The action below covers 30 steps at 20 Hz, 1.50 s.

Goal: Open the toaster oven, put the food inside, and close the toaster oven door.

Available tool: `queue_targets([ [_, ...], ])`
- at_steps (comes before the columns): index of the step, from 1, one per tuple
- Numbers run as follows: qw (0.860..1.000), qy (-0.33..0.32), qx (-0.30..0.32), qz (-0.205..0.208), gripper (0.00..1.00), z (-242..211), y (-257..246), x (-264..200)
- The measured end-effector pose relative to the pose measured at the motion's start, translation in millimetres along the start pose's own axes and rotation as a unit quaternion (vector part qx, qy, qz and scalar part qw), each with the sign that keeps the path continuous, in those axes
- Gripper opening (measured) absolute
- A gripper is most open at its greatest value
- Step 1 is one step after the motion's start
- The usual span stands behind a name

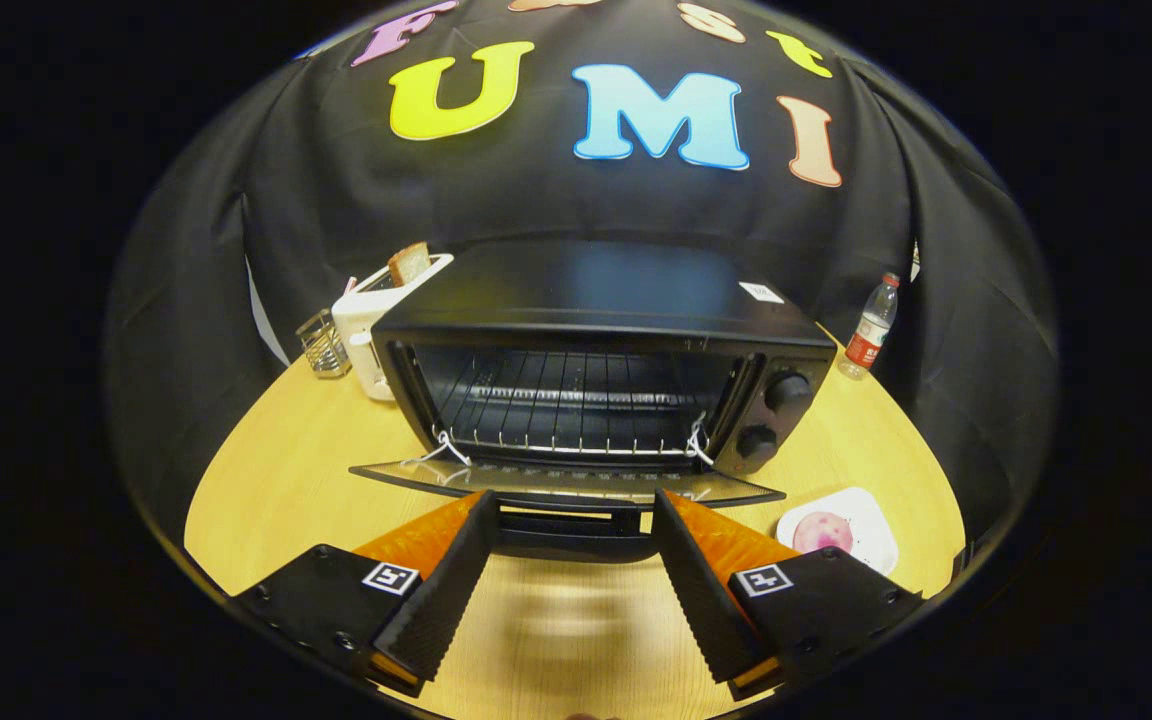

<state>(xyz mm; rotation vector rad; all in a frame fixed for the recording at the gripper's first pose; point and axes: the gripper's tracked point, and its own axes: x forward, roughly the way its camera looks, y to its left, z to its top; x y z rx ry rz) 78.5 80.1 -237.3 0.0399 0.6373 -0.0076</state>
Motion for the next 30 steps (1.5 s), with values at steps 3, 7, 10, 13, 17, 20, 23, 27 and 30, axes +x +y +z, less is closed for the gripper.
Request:
queue_targets([
  [3, 0.997, 0.067, -0.015, 0.018, 0.98, -48.4, 2.7, 4.9],
  [7, 0.990, 0.139, 0.006, 0.028, 0.99, -96.7, -5.5, 10.0],
  [10, 0.989, 0.144, 0.000, 0.027, 0.98, -100.8, -9.6, 2.2],
  [13, 0.990, 0.140, -0.006, 0.031, 0.98, -95.9, -14.0, -7.7],
  [17, 0.990, 0.132, -0.025, 0.035, 0.98, -89.9, -29.9, -29.1],
  [20, 0.992, 0.121, -0.028, 0.022, 0.98, -79.1, -58.1, -54.0],
  [23, 0.994, 0.103, -0.036, -0.007, 0.98, -57.4, -101.3, -74.0],
  [27, 0.995, 0.087, -0.028, -0.037, 0.99, -42.2, -156.2, -90.9],
  [30, 0.995, 0.088, -0.009, -0.049, 0.98, -40.2, -190.4, -92.5],
])
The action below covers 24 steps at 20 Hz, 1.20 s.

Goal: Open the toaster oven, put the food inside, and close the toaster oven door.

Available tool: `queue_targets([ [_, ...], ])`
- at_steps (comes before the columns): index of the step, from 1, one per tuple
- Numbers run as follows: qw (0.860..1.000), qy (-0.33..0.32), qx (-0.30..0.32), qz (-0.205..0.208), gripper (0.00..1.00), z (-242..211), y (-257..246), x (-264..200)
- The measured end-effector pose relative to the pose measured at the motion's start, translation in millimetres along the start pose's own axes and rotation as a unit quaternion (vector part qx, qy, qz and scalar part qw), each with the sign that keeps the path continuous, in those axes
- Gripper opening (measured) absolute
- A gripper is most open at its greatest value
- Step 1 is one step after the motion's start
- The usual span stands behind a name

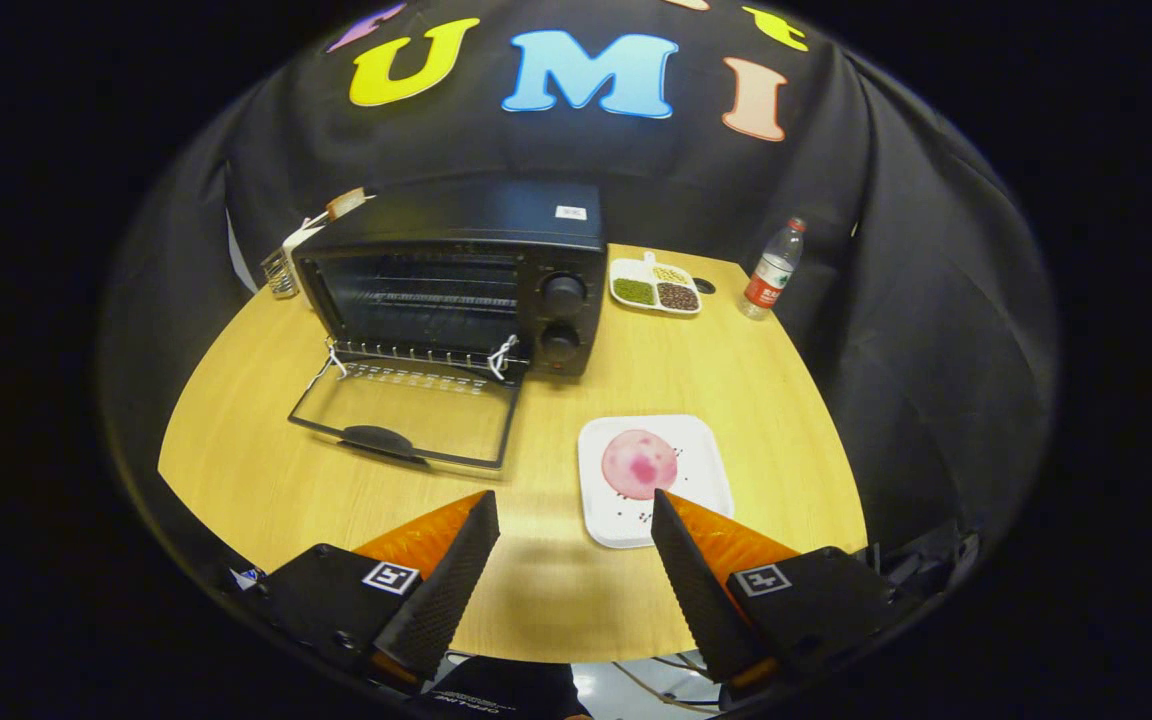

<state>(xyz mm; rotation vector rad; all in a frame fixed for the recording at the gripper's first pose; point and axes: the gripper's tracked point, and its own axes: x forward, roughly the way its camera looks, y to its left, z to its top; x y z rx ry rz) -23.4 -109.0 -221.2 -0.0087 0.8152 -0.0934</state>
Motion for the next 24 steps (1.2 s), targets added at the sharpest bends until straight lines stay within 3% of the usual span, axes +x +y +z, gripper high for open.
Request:
queue_targets([
  [15, 0.997, 0.065, 0.038, 0.025, 0.98, 1.9, -113.6, 87.5],
  [20, 0.992, 0.104, 0.049, 0.050, 0.99, -7.8, -129.2, 117.1],
  [24, 0.986, 0.150, 0.021, 0.073, 0.98, -28.8, -133.6, 131.7],
])
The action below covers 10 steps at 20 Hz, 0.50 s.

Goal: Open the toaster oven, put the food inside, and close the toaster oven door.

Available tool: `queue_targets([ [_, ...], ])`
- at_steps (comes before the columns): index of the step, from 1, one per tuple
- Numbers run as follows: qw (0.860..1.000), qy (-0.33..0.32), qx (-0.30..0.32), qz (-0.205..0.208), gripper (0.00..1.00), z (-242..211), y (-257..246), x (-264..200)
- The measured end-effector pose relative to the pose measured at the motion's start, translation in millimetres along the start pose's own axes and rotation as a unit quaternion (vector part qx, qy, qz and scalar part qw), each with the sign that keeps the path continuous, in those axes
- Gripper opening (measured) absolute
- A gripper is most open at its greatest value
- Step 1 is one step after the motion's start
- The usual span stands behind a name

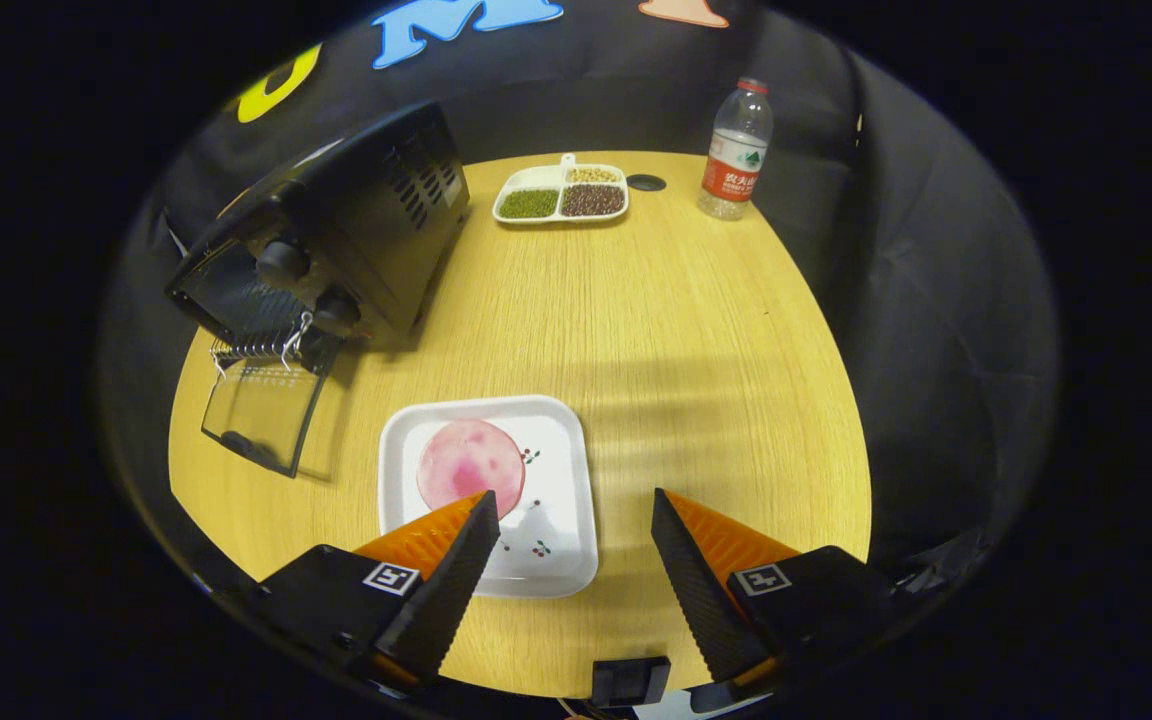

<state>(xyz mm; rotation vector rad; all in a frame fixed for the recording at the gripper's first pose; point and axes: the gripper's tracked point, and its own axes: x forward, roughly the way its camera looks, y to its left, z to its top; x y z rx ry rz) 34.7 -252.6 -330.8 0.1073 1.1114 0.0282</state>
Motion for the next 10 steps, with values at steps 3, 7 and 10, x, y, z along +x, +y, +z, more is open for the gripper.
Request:
queue_targets([
  [3, 0.999, 0.026, -0.018, 0.002, 0.97, -7.0, -2.7, 11.5],
  [7, 0.998, 0.051, -0.023, 0.013, 0.97, -14.8, -3.2, 18.9],
  [10, 0.997, 0.073, -0.004, 0.014, 0.96, -22.0, -8.3, 22.5],
])
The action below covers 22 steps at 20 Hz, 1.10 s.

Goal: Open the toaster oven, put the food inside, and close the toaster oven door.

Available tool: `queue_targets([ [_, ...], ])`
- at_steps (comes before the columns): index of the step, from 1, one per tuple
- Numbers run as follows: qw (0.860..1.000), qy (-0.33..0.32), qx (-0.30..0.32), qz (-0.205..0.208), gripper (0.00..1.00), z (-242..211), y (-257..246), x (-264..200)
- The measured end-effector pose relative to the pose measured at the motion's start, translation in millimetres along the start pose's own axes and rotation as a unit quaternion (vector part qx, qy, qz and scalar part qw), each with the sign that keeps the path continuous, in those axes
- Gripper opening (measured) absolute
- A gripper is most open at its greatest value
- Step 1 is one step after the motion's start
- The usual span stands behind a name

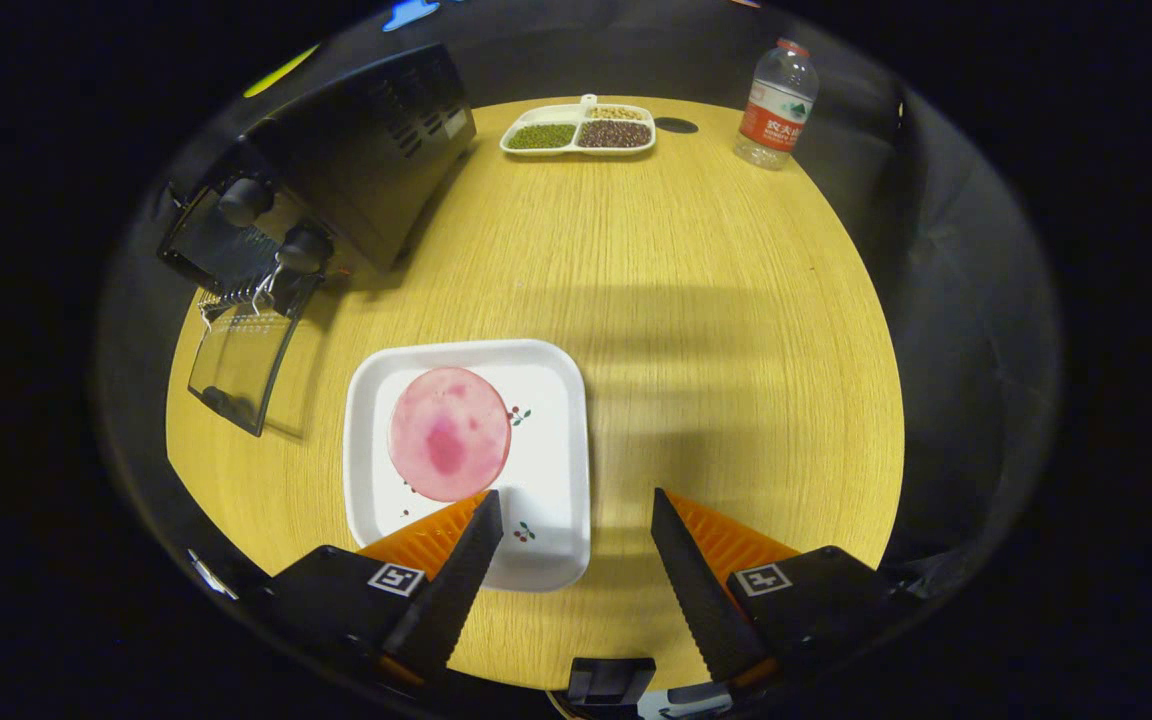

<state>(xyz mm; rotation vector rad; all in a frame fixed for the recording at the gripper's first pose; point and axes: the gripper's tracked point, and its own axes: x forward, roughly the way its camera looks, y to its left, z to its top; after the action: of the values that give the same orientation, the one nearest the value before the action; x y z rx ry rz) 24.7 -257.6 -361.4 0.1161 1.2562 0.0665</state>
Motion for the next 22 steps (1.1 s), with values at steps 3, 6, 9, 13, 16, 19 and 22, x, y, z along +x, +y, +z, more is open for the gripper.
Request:
queue_targets([
  [3, 1.000, 0.011, 0.017, 0.004, 0.96, -5.6, -2.6, 6.6],
  [6, 1.000, 0.008, 0.005, -0.004, 0.94, -4.9, -2.8, 8.1],
  [9, 1.000, 0.011, -0.017, -0.016, 0.88, -3.9, -0.6, 9.0],
  [13, 1.000, 0.024, -0.003, 0.000, 0.68, -0.7, 5.0, 10.0],
  [16, 0.999, 0.033, 0.006, 0.001, 0.49, -0.7, 3.4, 10.2],
  [19, 0.999, 0.031, 0.020, 0.009, 0.32, 4.1, -2.2, 6.2],
  [22, 0.998, 0.039, 0.049, 0.030, 0.11, 0.7, -3.3, 9.5],
])
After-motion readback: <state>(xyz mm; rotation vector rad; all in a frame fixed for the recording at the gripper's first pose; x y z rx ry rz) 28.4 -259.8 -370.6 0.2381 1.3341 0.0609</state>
